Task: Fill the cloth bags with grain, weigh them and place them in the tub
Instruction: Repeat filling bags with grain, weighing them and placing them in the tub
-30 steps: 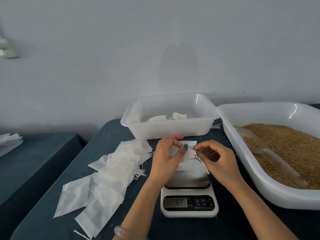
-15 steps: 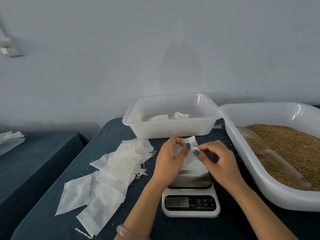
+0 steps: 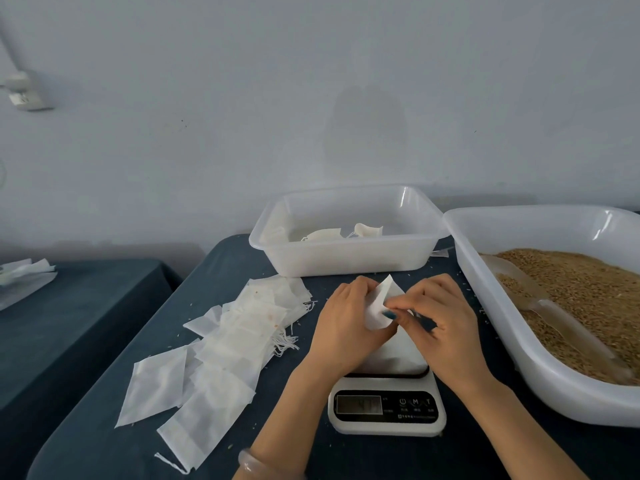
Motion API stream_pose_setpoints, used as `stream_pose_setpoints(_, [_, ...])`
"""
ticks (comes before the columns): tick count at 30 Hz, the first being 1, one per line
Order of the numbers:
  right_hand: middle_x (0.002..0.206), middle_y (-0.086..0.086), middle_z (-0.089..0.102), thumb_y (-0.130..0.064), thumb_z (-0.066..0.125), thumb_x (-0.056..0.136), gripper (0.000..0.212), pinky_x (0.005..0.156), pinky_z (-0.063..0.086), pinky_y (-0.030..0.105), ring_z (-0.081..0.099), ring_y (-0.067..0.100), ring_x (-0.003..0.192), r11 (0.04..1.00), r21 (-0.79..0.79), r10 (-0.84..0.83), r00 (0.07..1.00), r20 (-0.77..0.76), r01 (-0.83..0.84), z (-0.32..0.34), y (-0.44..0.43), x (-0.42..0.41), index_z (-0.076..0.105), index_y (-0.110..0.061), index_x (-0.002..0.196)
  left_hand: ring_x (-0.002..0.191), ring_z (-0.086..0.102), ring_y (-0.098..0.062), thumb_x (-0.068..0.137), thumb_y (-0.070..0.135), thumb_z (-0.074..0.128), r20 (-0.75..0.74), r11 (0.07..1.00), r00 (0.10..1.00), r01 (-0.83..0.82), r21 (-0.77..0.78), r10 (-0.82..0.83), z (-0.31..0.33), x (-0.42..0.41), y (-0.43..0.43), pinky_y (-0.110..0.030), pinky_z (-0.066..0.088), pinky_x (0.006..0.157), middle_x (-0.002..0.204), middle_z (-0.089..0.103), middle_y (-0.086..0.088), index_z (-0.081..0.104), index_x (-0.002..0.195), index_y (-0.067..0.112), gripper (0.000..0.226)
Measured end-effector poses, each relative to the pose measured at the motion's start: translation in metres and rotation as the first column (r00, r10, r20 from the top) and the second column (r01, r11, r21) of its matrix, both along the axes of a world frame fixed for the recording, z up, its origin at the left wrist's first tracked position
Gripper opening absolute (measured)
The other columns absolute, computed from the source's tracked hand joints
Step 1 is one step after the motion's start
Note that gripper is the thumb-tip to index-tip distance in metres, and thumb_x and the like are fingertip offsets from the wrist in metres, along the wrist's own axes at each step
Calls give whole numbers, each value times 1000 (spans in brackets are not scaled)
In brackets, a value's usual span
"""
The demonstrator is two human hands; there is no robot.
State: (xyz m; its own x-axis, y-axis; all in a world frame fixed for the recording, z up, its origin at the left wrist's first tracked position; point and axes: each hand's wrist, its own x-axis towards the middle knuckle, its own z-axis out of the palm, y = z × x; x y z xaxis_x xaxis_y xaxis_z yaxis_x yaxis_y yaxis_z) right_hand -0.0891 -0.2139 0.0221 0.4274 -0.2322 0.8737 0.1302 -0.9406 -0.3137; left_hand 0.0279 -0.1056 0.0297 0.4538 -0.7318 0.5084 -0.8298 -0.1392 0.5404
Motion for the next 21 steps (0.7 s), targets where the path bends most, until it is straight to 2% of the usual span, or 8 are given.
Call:
stream_pose_setpoints(3, [76,-6,57,-38,62,89,26,70,44,24,48,12,82,1000,2,0,1000,-8,0,1,4,2,75,-16,88,83,49,-14,79,27,74,15,1000,1000,11,23,-12,0,1,1,-31,43,69,87,58,8,51,92,15,29])
stream_pose_setpoints(6, [79,-5,59,-44,67,82,30,72,44,23,49,14,83,1000,5,-22,999,-28,22,1,8,2,75,-16,88,81,47,-15,75,20,67,3,998,999,45,41,-46,-1,3,2,-32,38,65,81,52,10,47,88,20,24])
stream_pose_setpoints(10, [76,-3,58,-41,65,85,26,70,43,22,49,15,82,999,36,-15,1000,-5,15,4,11,1,77,-17,83,73,46,-14,77,22,68,-69,998,997,37,49,-34,2,2,2,-30,37,61,77,53,5,43,84,25,27])
stream_pose_setpoints(13, [83,-4,60,-42,65,83,27,74,44,21,50,15,88,998,11,-53,997,-65,54,9,18,-2,77,-19,86,68,43,-13,73,28,62,-89,998,995,42,51,-38,3,2,3,-30,34,58,73,51,6,37,77,32,26])
stream_pose_setpoints(15, [92,-7,62,-44,63,85,27,80,41,16,51,12,95,996,30,-76,993,-88,79,18,22,-6,75,-21,91,62,40,-10,75,28,65,-121,998,992,25,50,-19,2,3,2,-30,32,56,68,46,10,31,72,36,35])
stream_pose_setpoints(18, [97,-20,61,-36,57,91,14,81,36,13,48,5,99,985,92,-141,987,-79,148,46,14,-14,68,-30,97,69,51,-15,79,30,70,-149,996,987,-54,70,64,1,4,0,-36,43,62,71,54,10,33,73,34,37])
stream_pose_setpoints(19, [98,-22,60,-33,54,92,13,79,36,15,46,4,100,975,103,-186,976,-114,198,57,5,-18,66,-33,99,74,54,-17,79,31,70,-157,994,984,-68,80,80,0,5,0,-38,47,66,76,58,9,37,77,33,34])
stream_pose_setpoints(21, [103,-19,60,-31,52,91,20,77,40,25,45,9,107,948,89,-269,919,-289,306,75,-22,-28,64,-34,105,79,58,-17,79,33,71,-172,993,981,-70,93,85,0,6,0,-39,49,69,84,62,8,43,86,28,29])
